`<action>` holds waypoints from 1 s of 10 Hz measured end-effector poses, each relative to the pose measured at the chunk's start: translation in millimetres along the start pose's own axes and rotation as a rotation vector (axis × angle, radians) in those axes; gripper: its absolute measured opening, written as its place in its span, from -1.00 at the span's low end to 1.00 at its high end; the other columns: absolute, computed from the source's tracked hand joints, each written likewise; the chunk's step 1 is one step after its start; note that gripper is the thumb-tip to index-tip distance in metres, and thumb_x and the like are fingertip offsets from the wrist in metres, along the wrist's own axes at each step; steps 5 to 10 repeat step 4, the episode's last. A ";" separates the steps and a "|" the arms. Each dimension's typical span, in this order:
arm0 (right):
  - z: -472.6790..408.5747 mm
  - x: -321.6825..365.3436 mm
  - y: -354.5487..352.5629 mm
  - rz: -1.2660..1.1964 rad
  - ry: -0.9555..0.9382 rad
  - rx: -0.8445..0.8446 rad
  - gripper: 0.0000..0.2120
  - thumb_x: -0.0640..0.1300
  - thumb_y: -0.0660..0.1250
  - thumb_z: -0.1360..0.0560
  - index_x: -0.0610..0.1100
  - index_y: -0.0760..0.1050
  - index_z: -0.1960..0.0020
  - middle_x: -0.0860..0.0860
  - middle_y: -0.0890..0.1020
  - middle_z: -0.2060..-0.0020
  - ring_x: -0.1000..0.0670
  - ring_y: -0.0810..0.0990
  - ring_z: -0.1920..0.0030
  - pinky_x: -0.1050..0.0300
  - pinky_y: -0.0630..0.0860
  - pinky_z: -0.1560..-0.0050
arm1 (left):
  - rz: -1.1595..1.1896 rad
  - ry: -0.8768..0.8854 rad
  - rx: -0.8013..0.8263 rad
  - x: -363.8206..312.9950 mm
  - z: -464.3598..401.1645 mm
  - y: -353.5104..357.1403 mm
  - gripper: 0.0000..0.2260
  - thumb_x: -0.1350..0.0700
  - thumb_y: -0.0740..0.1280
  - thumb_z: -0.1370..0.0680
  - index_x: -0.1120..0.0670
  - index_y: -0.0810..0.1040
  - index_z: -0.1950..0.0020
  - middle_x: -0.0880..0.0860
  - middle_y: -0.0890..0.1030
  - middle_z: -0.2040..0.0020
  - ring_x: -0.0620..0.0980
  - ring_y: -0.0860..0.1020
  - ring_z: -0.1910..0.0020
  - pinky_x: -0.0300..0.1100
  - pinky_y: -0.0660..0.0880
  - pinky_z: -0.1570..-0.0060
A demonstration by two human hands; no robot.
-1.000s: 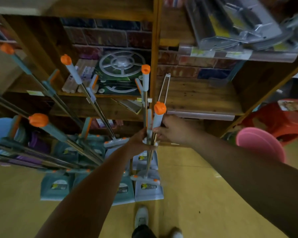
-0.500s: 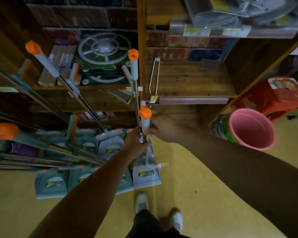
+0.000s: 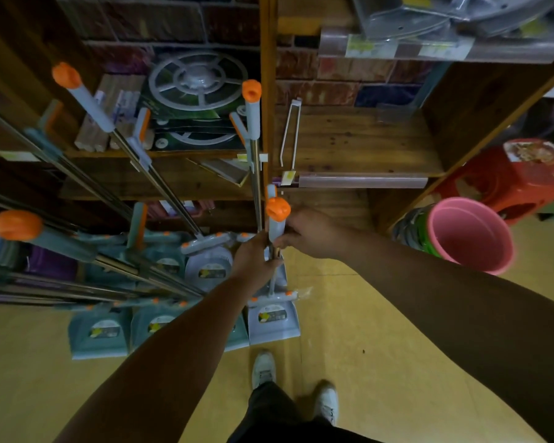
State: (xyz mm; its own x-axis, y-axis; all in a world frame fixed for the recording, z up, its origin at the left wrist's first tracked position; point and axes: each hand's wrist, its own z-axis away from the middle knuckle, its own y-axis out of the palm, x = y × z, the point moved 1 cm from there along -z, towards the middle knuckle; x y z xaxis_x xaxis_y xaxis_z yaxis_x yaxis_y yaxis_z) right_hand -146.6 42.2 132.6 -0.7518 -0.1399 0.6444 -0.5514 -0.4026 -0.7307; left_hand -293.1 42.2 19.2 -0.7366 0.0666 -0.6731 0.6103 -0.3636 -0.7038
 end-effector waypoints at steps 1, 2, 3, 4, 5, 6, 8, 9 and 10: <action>4.0 1.4 -1.3 -0.003 0.002 0.000 -0.78 -0.18 0.41 -0.48 -0.19 0.56 -0.11 -0.12 0.65 -0.06 -0.02 0.58 -0.03 0.27 0.36 0.07 | -0.001 0.002 0.012 -0.6 0.2 1.3 -0.59 0.12 0.51 -0.49 0.11 0.55 -0.31 0.16 0.65 -0.24 0.20 0.58 -0.25 -0.19 0.36 -0.01; 5.8 3.1 0.3 -0.003 -0.006 -0.004 -0.76 -0.17 0.41 -0.49 -0.19 0.56 -0.14 -0.12 0.64 -0.09 -0.06 0.58 -0.08 0.23 0.39 0.02 | 0.000 -0.003 0.029 -1.0 3.6 1.4 -0.55 0.10 0.50 -0.51 0.12 0.52 -0.37 0.17 0.63 -0.27 0.20 0.57 -0.27 -0.16 0.39 -0.03; 10.8 5.4 -3.0 0.038 -0.002 -0.008 -0.70 -0.12 0.43 -0.47 -0.13 0.52 -0.19 -0.12 0.65 -0.07 -0.10 0.61 -0.05 0.03 0.54 -0.07 | 0.033 -0.034 0.058 -4.9 4.7 1.3 -0.54 0.09 0.48 -0.52 0.10 0.49 -0.40 0.16 0.63 -0.28 0.19 0.57 -0.29 -0.12 0.45 -0.07; 18.8 5.9 -13.1 -0.019 0.020 -0.039 -0.46 -0.07 0.47 -0.43 -0.02 0.38 -0.35 -0.05 0.62 -0.12 -0.04 0.59 -0.08 0.03 0.54 -0.09 | 0.087 -0.060 0.103 -4.3 7.6 -0.6 -0.57 0.09 0.52 -0.47 0.08 0.54 -0.32 0.15 0.67 -0.18 0.19 0.60 -0.22 -0.13 0.46 -0.01; 18.8 5.9 -13.1 -0.019 0.020 -0.039 -0.46 -0.07 0.47 -0.43 -0.02 0.38 -0.35 -0.05 0.62 -0.12 -0.04 0.59 -0.08 0.03 0.54 -0.09 | 0.087 -0.060 0.103 -4.3 7.6 -0.6 -0.57 0.09 0.52 -0.47 0.08 0.54 -0.32 0.15 0.67 -0.18 0.19 0.60 -0.22 -0.13 0.46 -0.01; 18.8 5.9 -13.1 -0.019 0.020 -0.039 -0.46 -0.07 0.47 -0.43 -0.02 0.38 -0.35 -0.05 0.62 -0.12 -0.04 0.59 -0.08 0.03 0.54 -0.09 | 0.087 -0.060 0.103 -4.3 7.6 -0.6 -0.57 0.09 0.52 -0.47 0.08 0.54 -0.32 0.15 0.67 -0.18 0.19 0.60 -0.22 -0.13 0.46 -0.01; 18.8 5.9 -13.1 -0.019 0.020 -0.039 -0.46 -0.07 0.47 -0.43 -0.02 0.38 -0.35 -0.05 0.62 -0.12 -0.04 0.59 -0.08 0.03 0.54 -0.09 | 0.087 -0.060 0.103 -4.3 7.6 -0.6 -0.57 0.09 0.52 -0.47 0.08 0.54 -0.32 0.15 0.67 -0.18 0.19 0.60 -0.22 -0.13 0.46 -0.01; 18.8 5.9 -13.1 -0.019 0.020 -0.039 -0.46 -0.07 0.47 -0.43 -0.02 0.38 -0.35 -0.05 0.62 -0.12 -0.04 0.59 -0.08 0.03 0.54 -0.09 | 0.087 -0.060 0.103 -4.3 7.6 -0.6 -0.57 0.09 0.52 -0.47 0.08 0.54 -0.32 0.15 0.67 -0.18 0.19 0.60 -0.22 -0.13 0.46 -0.01; 18.8 5.9 -13.1 -0.019 0.020 -0.039 -0.46 -0.07 0.47 -0.43 -0.02 0.38 -0.35 -0.05 0.62 -0.12 -0.04 0.59 -0.08 0.03 0.54 -0.09 | 0.087 -0.060 0.103 -4.3 7.6 -0.6 -0.57 0.09 0.52 -0.47 0.08 0.54 -0.32 0.15 0.67 -0.18 0.19 0.60 -0.22 -0.13 0.46 -0.01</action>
